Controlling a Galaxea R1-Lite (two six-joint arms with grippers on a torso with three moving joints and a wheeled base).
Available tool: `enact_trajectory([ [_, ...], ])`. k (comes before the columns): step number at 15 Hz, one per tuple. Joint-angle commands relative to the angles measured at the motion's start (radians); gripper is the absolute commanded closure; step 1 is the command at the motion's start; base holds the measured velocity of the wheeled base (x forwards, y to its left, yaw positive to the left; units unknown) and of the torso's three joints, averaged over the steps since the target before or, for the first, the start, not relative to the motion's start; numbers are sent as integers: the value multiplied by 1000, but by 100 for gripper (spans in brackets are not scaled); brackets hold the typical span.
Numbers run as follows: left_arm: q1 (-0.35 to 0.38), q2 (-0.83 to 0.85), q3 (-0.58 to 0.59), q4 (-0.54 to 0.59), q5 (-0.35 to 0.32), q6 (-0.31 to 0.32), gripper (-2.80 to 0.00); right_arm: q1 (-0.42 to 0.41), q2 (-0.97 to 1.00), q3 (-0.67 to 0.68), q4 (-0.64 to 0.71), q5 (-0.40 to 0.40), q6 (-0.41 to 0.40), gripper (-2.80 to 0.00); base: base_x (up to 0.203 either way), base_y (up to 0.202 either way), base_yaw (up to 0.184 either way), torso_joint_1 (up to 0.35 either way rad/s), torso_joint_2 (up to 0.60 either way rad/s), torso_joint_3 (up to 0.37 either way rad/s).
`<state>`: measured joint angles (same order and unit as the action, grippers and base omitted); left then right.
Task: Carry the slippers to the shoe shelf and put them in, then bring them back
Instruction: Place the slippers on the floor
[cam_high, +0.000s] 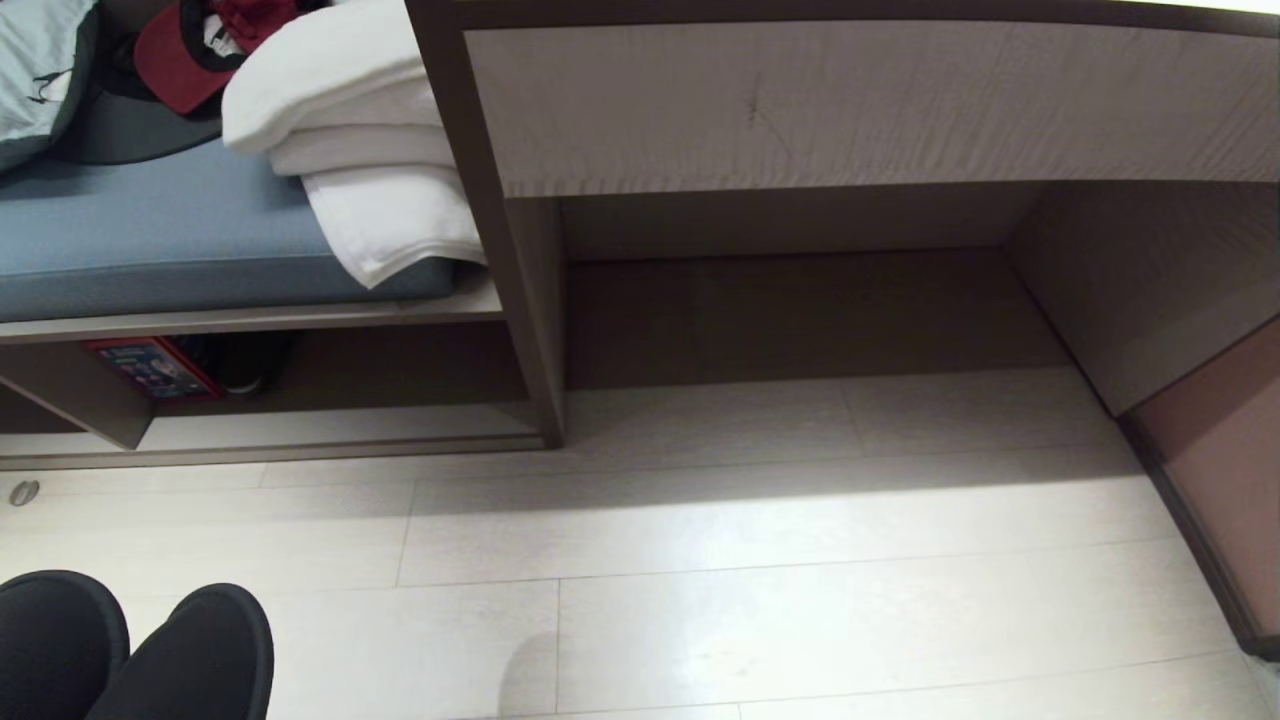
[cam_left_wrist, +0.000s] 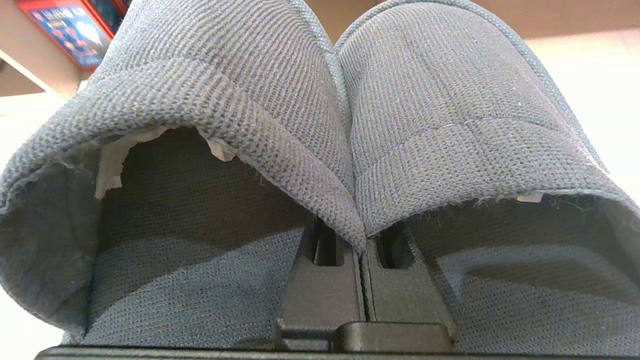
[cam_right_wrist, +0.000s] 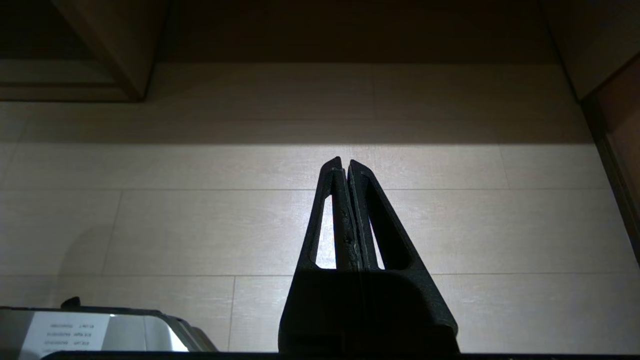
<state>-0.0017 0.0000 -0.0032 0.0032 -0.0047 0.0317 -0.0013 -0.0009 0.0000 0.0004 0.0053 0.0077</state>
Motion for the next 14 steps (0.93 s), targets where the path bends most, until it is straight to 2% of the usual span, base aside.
enact_trajectory([
  [1,0,2,0,0,0,1,0,1,-1,0,0,1,-2,0,0,0,0,5,-2,205],
  [14,0,2,0,0,0,1,0,0,-1,0,0,1,-2,0,0,0,0,3,2,203],
])
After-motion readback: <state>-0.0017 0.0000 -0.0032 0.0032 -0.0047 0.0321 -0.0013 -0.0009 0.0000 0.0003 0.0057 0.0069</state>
